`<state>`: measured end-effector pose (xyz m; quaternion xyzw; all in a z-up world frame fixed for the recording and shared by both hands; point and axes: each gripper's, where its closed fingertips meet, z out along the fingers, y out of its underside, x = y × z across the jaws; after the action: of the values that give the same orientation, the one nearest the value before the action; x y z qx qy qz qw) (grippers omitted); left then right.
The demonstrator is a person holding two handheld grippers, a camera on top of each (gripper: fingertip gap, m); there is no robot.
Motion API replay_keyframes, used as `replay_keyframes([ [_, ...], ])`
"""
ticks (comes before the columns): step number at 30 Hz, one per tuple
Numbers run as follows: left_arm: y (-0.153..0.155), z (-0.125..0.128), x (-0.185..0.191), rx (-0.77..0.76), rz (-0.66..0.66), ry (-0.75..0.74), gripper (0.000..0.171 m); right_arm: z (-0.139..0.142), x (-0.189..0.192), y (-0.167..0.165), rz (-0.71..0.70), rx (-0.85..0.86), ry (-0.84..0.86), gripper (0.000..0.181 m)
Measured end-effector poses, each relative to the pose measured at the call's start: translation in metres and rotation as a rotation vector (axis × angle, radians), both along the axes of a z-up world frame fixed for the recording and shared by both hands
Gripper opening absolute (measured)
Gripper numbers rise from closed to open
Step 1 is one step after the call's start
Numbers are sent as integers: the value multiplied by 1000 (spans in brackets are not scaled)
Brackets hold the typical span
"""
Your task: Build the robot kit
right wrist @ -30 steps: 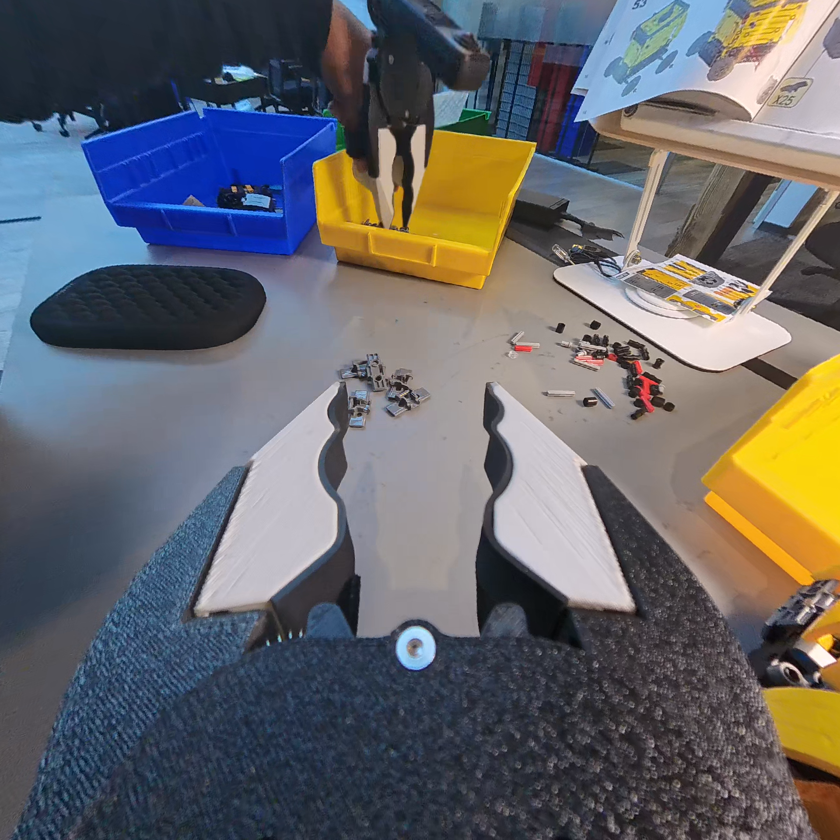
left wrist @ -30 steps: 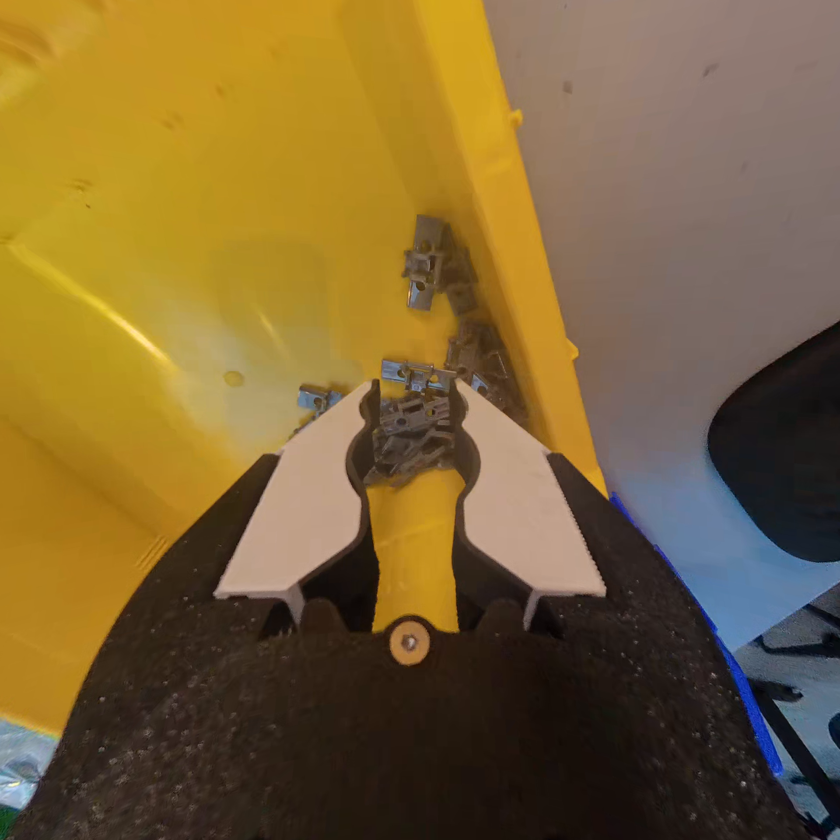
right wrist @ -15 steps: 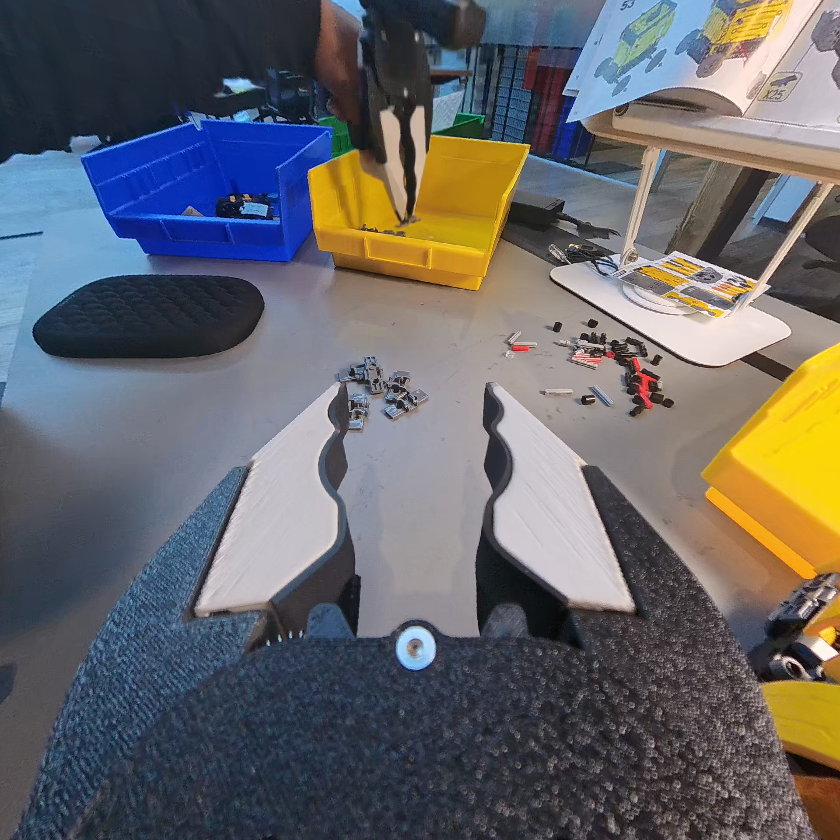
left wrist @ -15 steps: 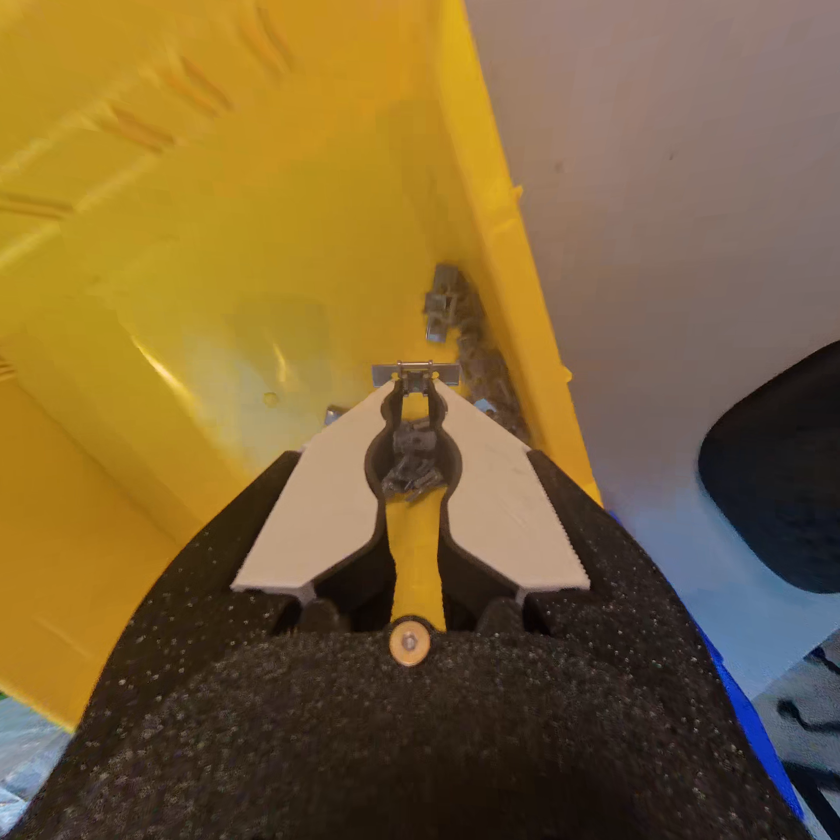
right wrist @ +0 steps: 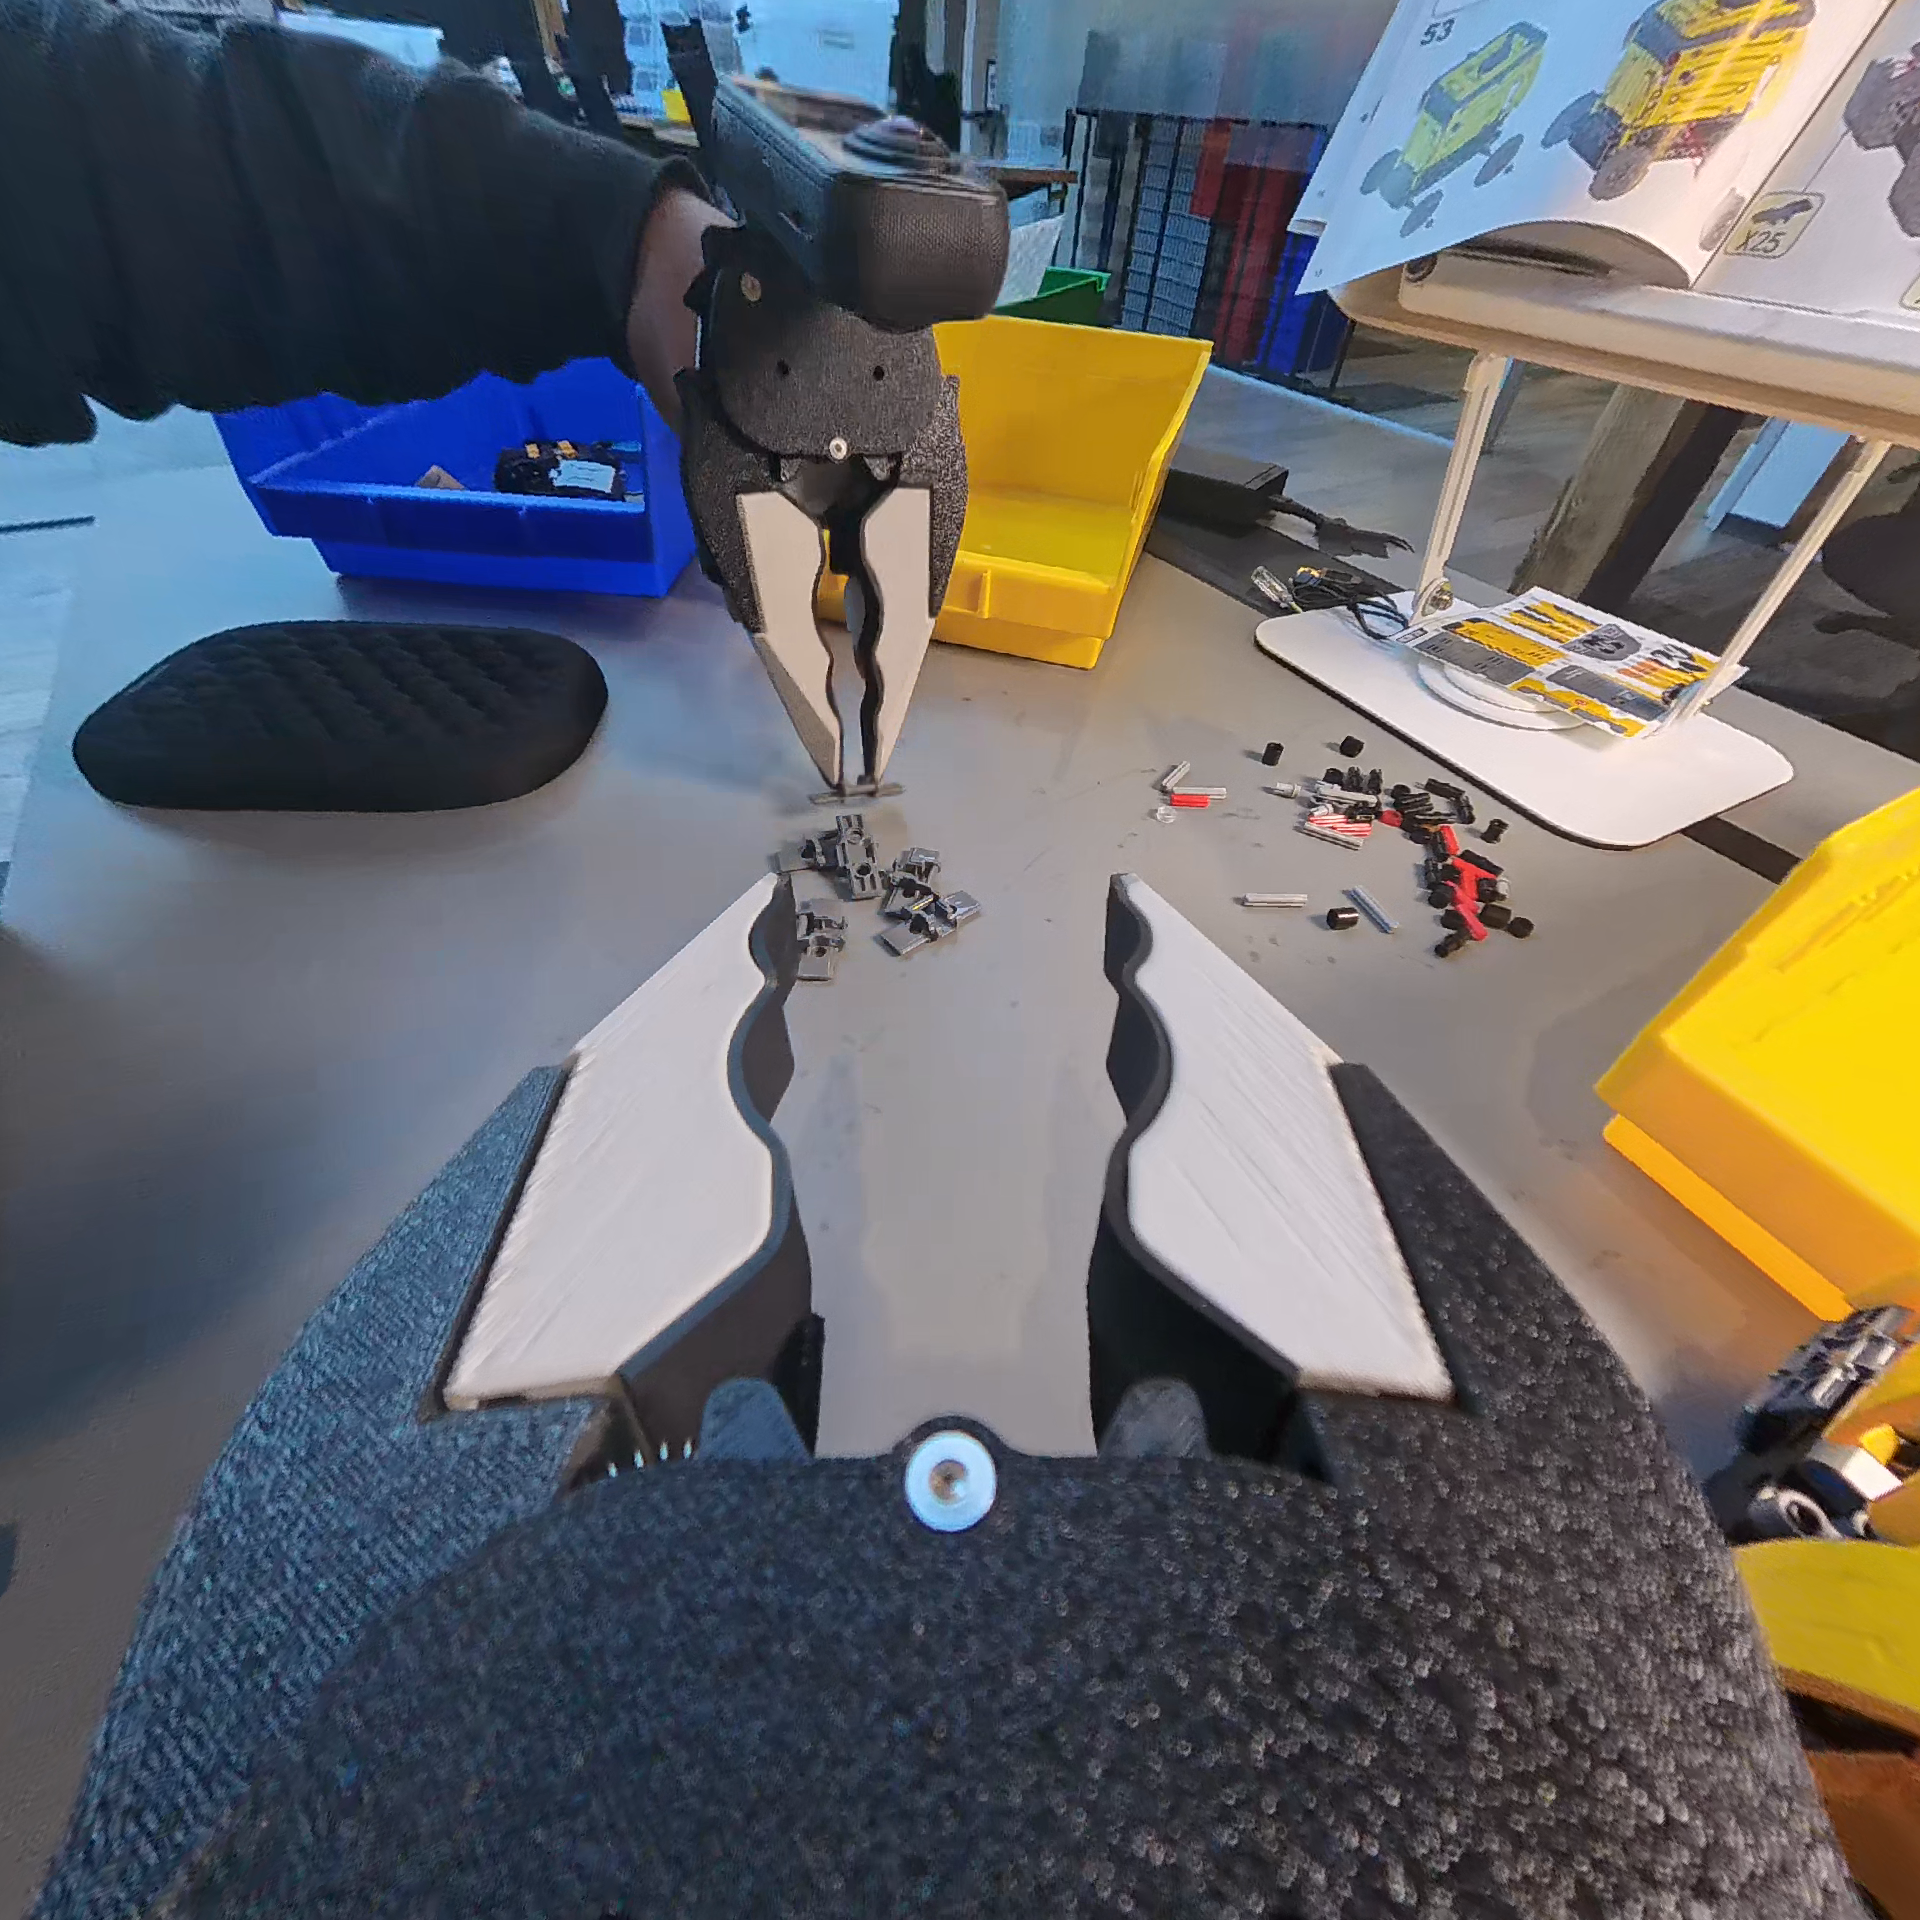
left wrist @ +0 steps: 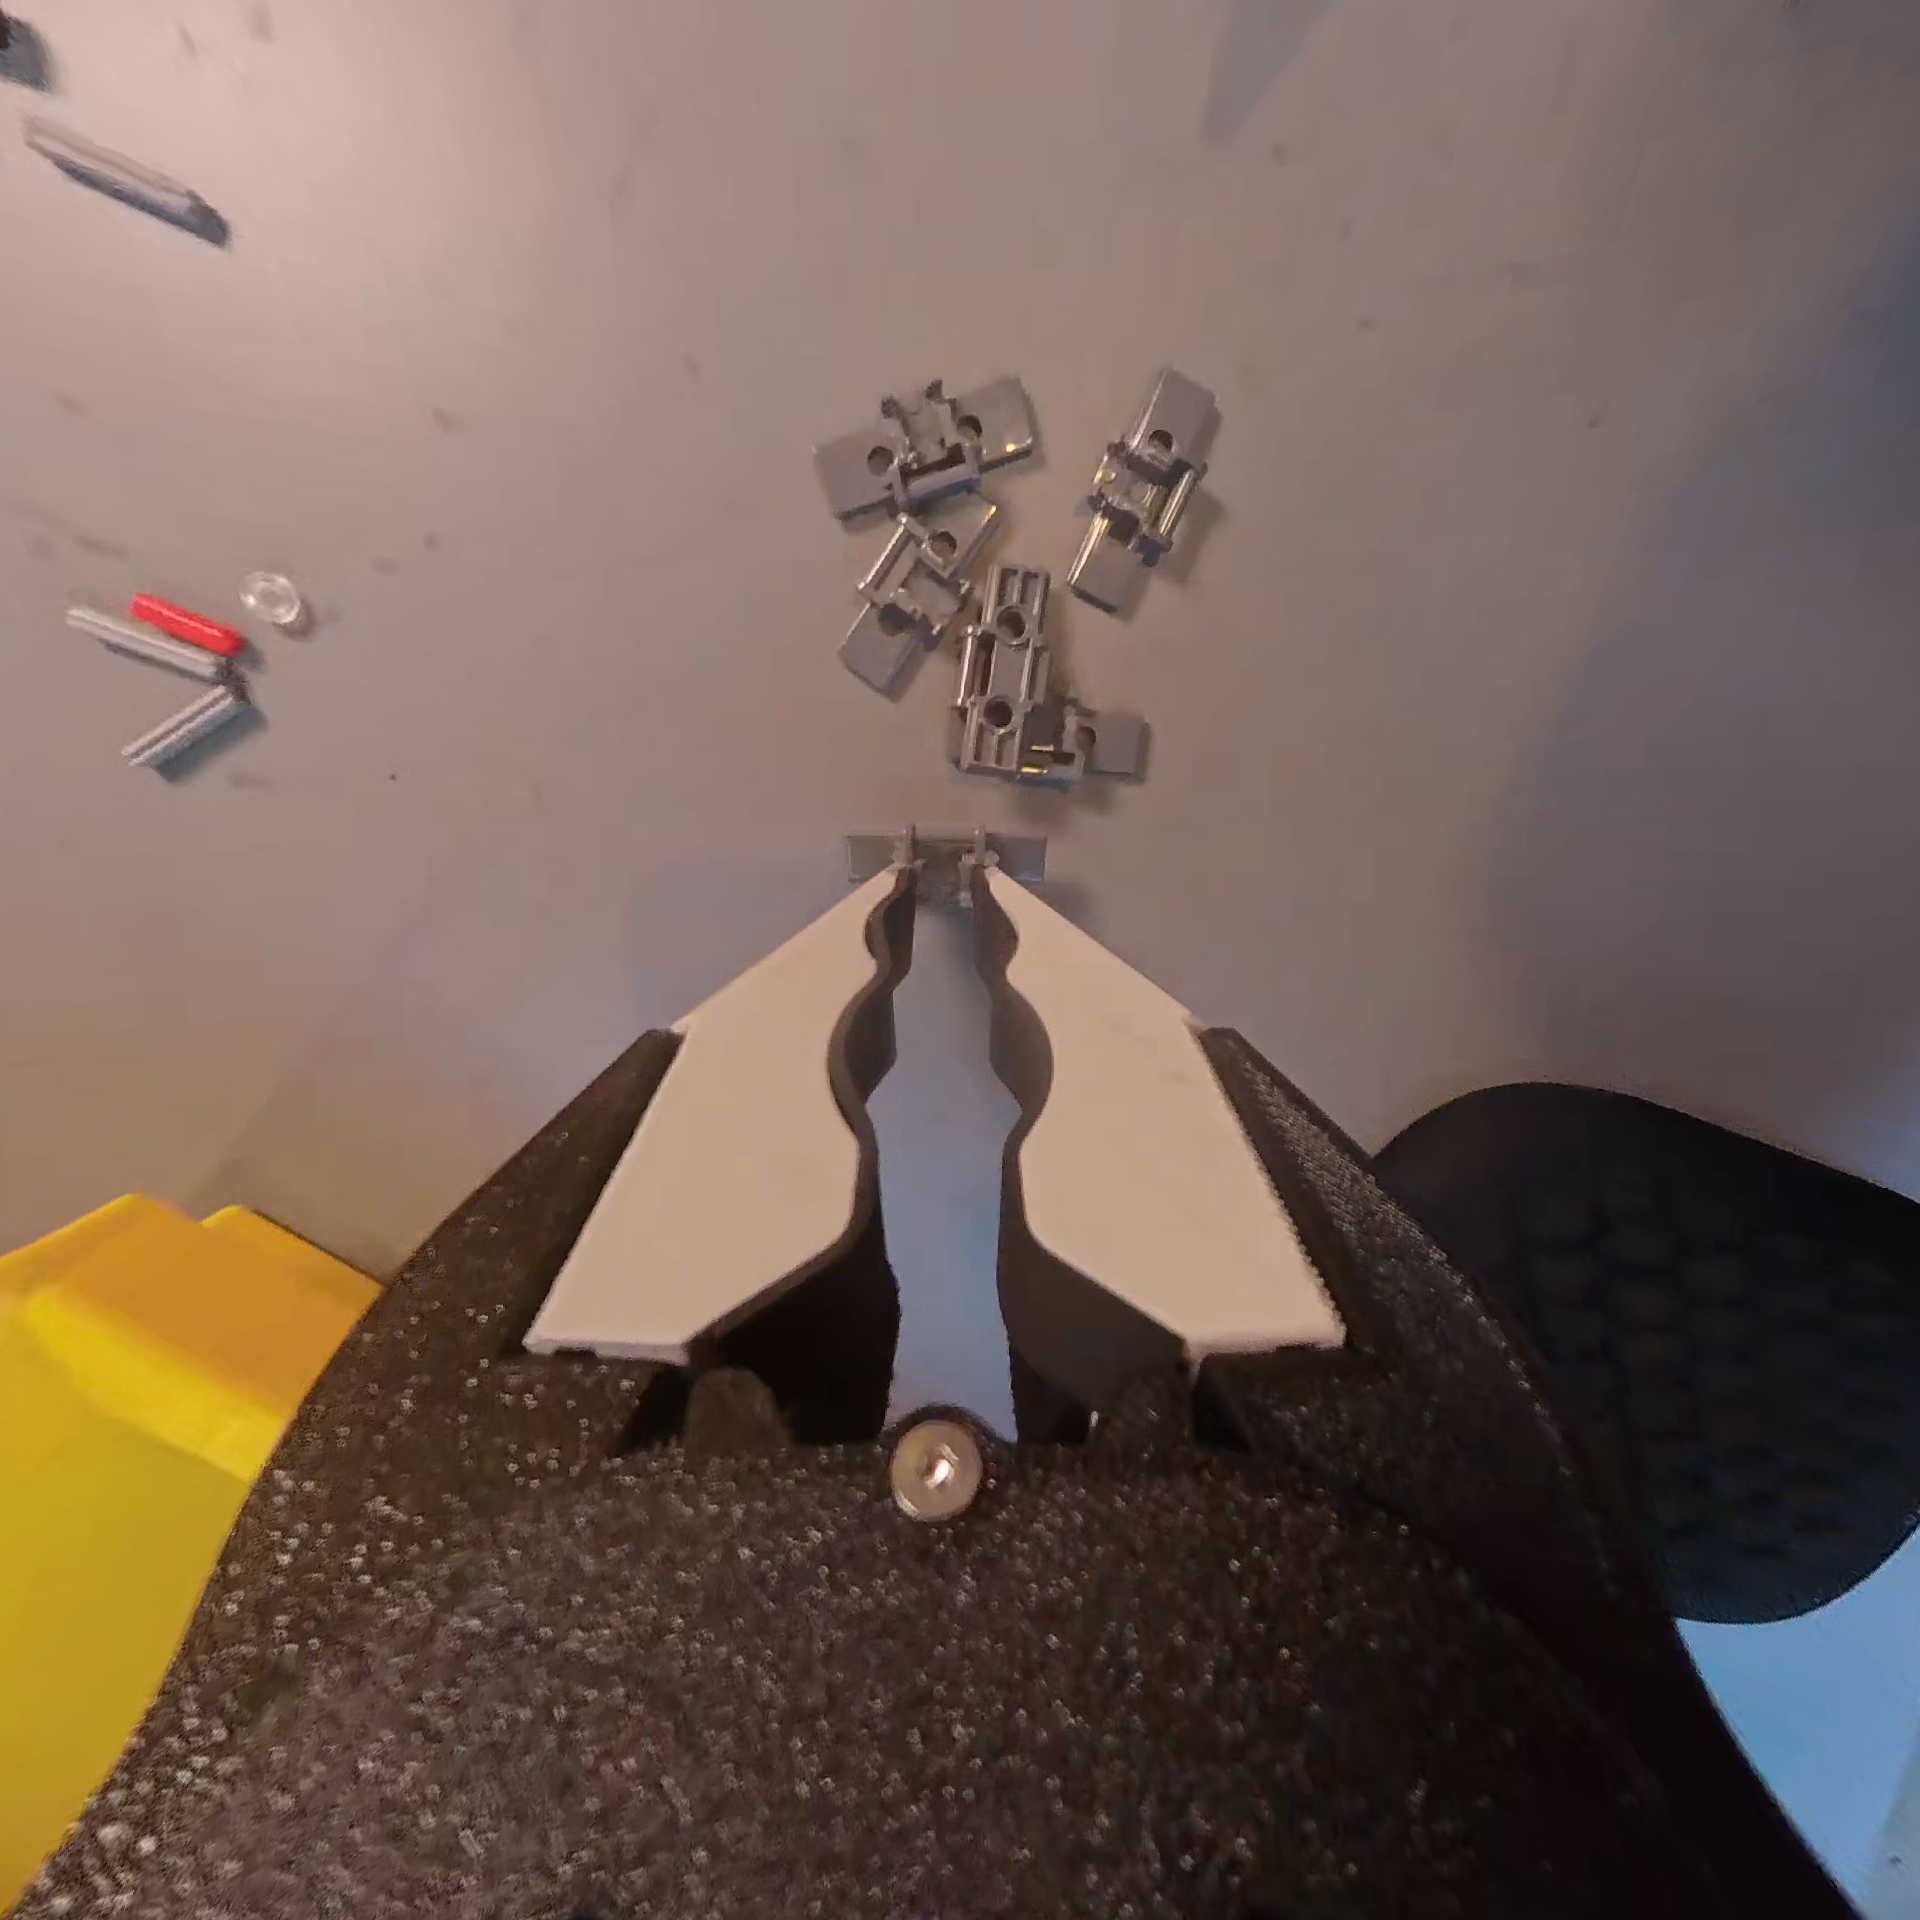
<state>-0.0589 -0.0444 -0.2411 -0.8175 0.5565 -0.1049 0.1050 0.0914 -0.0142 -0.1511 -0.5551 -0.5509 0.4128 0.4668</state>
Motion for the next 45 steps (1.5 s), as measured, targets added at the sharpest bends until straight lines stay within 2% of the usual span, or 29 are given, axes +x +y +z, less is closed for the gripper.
replay_keyframes([
  [3,-2,3,2,18,-29,20,21,1,0,0,2,-5,6,60],
  [6,15,35,-15,97,33,4,20,2,1,0,3,-1,10,60],
  [8,33,63,-48,156,124,20,20,2,1,-1,6,-1,11,60],
  [10,47,79,-97,172,243,77,22,2,1,-2,10,-2,11,60],
  [12,49,74,-153,105,366,173,27,2,1,-2,13,-2,10,60],
  [16,39,37,-232,-20,511,319,29,3,2,-1,9,-5,17,60],
  [21,36,10,-251,-99,585,287,34,3,2,2,5,-29,23,60],
  [25,32,0,-255,-153,565,301,32,1,2,2,5,-32,17,60],
  [28,29,-2,-254,-186,562,289,18,2,2,3,1,-36,22,60],
  [32,31,-2,-252,-178,552,287,15,2,2,3,2,-40,24,60],
  [34,32,4,-250,-156,543,280,15,2,2,3,3,-38,25,60],
  [36,39,21,-240,-96,536,239,15,3,3,3,3,-37,28,60],
  [38,46,49,-211,-21,492,143,15,3,3,3,4,-38,28,60],
  [41,39,82,-133,47,336,-12,15,2,2,2,9,-36,21,60],
  [43,28,83,-82,72,218,-54,15,2,1,1,11,-28,17,60],
  [45,18,67,-43,65,139,-75,15,1,1,0,10,-22,14,60],
])
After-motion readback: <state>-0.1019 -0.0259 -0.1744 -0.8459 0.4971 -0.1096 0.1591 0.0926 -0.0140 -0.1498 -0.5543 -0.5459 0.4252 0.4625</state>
